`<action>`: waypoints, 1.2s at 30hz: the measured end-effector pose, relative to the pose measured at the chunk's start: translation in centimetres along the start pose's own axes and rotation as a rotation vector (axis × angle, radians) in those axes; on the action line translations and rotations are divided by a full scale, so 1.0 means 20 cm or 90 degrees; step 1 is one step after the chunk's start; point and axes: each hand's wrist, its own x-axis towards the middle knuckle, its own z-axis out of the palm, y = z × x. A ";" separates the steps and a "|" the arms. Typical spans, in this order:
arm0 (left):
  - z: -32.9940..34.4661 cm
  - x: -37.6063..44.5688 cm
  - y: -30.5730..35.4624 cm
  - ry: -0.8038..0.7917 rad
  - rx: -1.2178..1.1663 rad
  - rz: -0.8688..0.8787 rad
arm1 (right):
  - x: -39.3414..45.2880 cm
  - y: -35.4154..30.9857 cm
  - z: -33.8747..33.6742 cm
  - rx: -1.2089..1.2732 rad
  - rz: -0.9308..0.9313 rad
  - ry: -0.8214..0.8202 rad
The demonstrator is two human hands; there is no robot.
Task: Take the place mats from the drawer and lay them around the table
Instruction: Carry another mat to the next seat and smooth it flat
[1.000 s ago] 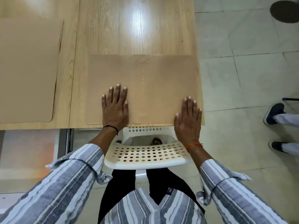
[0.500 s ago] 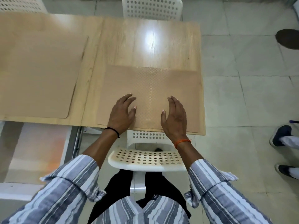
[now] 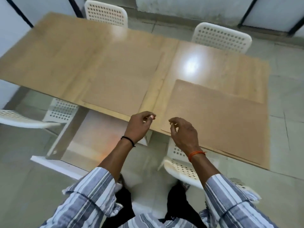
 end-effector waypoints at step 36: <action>-1.37 0.76 -0.73 -0.082 0.129 -0.208 | 0.69 -0.87 0.68 0.169 0.451 -0.040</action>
